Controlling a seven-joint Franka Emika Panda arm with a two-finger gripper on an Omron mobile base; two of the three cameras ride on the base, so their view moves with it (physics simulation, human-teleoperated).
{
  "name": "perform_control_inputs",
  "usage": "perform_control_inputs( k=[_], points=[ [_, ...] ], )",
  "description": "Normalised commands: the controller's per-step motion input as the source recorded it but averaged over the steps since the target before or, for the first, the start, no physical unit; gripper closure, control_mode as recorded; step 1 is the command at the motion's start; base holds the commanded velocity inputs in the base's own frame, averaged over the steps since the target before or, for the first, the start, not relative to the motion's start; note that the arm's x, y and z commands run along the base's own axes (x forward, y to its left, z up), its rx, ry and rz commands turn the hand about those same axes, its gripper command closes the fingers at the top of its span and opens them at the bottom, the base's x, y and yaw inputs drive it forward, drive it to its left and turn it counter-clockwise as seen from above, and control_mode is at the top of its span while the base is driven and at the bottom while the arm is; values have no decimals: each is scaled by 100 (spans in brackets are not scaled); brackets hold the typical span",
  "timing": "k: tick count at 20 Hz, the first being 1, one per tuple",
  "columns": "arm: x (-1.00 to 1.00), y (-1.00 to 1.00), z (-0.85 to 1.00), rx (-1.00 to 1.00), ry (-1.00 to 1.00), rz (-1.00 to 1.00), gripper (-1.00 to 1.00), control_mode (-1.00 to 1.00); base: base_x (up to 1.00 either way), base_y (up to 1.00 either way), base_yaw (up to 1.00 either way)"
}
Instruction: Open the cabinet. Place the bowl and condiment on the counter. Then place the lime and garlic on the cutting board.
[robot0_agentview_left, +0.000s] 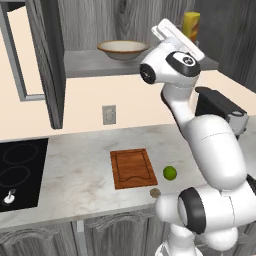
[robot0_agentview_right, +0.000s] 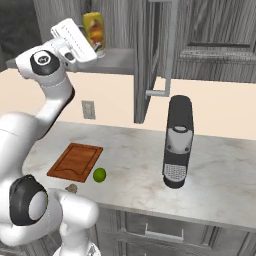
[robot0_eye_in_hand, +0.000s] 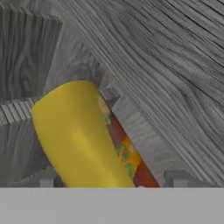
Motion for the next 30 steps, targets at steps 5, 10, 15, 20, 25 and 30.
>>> perform_control_inputs(
  k=[5, 10, 15, 20, 25, 30],
  points=[
    [-100, 54, 8, 0, -20, -13, 100, -100, 0, 0, 0],
    [-100, 49, 2, 0, -8, -7, 100, -100, 0, 0, 0],
    [-100, 35, -21, -4, 0, 0, 100, -100, 0, 0, 0],
    [-75, 31, -45, -8, 6, 0, 100, -100, 0, 0, 0],
    [-12, 25, -59, -13, 21, 0, 100, -100, 0, 0, 0],
    [4, 55, -63, -30, 7, 0, 100, -100, 0, 0, 0]
  ],
)
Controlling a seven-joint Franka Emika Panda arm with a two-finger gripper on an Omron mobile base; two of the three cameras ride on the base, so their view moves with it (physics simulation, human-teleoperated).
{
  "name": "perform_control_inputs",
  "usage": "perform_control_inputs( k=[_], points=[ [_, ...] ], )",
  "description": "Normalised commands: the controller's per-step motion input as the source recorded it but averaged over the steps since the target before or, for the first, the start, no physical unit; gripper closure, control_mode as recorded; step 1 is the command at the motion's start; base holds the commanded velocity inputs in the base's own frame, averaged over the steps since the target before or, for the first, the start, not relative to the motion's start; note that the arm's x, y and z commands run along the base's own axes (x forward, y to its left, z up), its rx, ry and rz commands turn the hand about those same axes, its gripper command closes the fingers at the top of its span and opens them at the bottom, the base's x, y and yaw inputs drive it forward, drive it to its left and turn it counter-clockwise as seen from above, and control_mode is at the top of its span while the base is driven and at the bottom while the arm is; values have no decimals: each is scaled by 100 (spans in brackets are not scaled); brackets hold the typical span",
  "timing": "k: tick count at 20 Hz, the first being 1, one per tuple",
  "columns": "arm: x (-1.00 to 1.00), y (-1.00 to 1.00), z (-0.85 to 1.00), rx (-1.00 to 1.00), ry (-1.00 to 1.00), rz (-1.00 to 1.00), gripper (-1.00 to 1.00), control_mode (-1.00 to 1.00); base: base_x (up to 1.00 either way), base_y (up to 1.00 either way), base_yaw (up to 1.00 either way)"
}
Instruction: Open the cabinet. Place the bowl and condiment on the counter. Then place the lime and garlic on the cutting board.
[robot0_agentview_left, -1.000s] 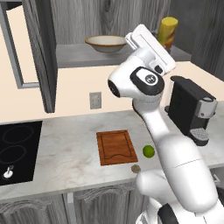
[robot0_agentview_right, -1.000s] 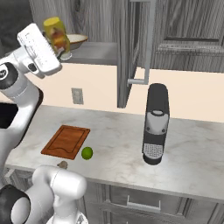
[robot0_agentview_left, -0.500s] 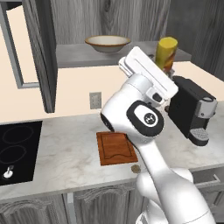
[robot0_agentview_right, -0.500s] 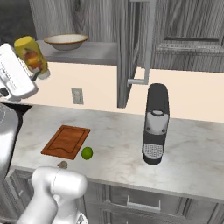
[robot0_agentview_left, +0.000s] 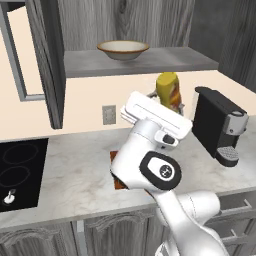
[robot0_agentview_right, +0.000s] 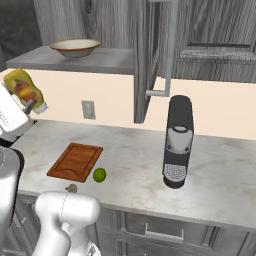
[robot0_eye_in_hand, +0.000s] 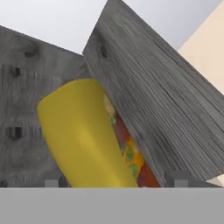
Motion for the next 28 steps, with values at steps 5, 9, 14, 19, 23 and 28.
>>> perform_control_inputs(
  k=[5, 9, 14, 19, 23, 28],
  points=[
    [2, 47, -44, -5, 5, 0, 100, -100, 0, 0, 0],
    [1, 28, -27, 8, 13, 4, 100, -100, 0, 0, 0],
    [4, 27, -25, 18, 19, 10, 100, -100, 0, 0, 0],
    [17, 46, -29, 16, 20, 17, 100, -100, 0, 0, 0],
    [22, 44, -36, 7, 18, 19, 100, -100, 0, 0, 0],
    [33, 19, -40, 1, 15, 16, 100, -100, 0, 0, 0]
  ],
)
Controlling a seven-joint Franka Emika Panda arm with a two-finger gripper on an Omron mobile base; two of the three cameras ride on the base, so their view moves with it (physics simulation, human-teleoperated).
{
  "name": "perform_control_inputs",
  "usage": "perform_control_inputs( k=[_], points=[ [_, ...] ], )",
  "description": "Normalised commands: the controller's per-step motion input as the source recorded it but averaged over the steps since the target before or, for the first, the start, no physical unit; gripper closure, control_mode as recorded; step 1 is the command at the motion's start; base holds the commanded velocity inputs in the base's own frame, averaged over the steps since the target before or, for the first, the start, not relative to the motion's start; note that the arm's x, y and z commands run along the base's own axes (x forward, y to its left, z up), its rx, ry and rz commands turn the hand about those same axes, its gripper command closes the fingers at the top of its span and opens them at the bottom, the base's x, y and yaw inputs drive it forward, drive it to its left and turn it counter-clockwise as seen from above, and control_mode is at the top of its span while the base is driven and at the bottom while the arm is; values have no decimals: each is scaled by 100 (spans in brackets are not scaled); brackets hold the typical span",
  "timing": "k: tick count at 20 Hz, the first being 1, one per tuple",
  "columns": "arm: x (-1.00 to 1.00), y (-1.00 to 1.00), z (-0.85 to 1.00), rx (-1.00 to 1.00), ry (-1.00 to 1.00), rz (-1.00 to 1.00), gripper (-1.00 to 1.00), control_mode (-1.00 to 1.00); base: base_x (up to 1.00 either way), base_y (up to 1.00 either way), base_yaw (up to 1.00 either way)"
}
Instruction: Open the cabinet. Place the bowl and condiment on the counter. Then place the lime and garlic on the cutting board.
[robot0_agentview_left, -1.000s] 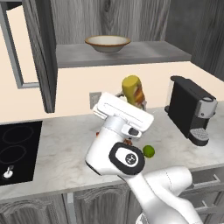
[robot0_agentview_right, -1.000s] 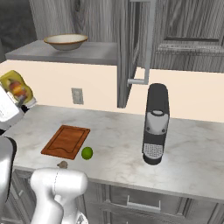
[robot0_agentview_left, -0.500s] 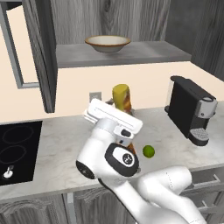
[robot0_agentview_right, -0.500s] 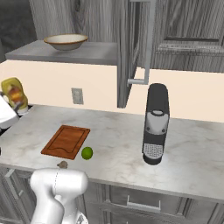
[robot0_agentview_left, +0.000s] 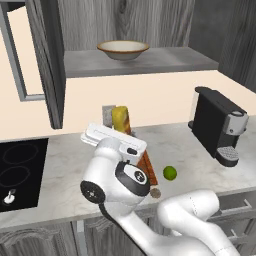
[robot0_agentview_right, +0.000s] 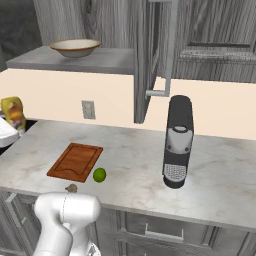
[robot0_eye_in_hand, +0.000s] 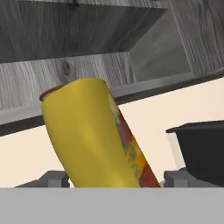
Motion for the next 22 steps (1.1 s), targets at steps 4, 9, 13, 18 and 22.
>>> perform_control_inputs(
  k=[4, 9, 13, 18, 22],
  points=[
    [44, 5, -39, 0, 6, 15, 100, -100, 0, 0, 0],
    [49, 25, -47, 0, 3, 12, 100, -100, 0, 0, 0],
    [30, 48, -37, 0, 0, 5, 100, -100, 0, 0, 0],
    [16, 60, -26, 0, 0, 0, 100, -100, 0, 0, 0],
    [19, 62, -31, 4, 0, 0, 100, -100, 0, 0, 0]
  ],
)
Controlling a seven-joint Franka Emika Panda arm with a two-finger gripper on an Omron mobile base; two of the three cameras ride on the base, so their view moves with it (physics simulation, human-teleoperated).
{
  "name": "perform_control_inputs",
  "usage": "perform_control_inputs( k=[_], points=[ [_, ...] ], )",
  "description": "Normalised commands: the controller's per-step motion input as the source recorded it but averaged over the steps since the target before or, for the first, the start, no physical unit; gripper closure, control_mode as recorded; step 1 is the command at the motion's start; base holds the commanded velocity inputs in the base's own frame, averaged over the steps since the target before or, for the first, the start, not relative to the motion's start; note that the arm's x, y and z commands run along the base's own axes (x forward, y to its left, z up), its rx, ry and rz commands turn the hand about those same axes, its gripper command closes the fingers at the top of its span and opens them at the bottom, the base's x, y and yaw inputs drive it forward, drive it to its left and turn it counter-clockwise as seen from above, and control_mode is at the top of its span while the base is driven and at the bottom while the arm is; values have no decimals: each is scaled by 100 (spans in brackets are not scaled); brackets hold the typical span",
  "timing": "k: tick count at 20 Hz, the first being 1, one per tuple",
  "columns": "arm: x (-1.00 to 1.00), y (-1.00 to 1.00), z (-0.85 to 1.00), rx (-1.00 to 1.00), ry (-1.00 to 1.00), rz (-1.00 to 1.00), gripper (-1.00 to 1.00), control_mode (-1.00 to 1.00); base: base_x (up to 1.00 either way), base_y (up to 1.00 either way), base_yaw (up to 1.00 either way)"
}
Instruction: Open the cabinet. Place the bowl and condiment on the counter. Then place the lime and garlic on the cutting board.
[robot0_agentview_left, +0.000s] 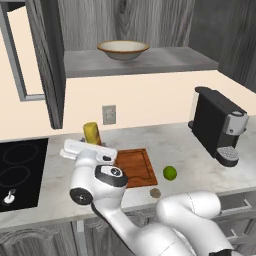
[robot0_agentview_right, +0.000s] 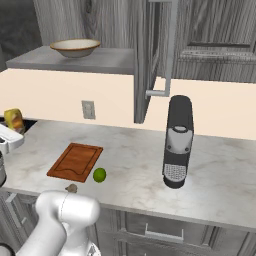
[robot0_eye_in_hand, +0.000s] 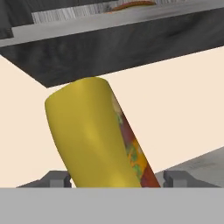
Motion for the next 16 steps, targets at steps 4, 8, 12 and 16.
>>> perform_control_inputs(
  k=[4, 8, 12, 16],
  points=[
    [22, 47, -44, 7, 0, 0, 100, -100, 0, 0, 0],
    [20, 20, -52, 9, -3, 3, 100, -100, 0, 0, 0],
    [3, 4, -16, 10, -9, 2, 100, -100, 0, 0, 0],
    [-5, 0, 0, 14, -17, 2, 100, -100, 0, 0, 0]
  ],
)
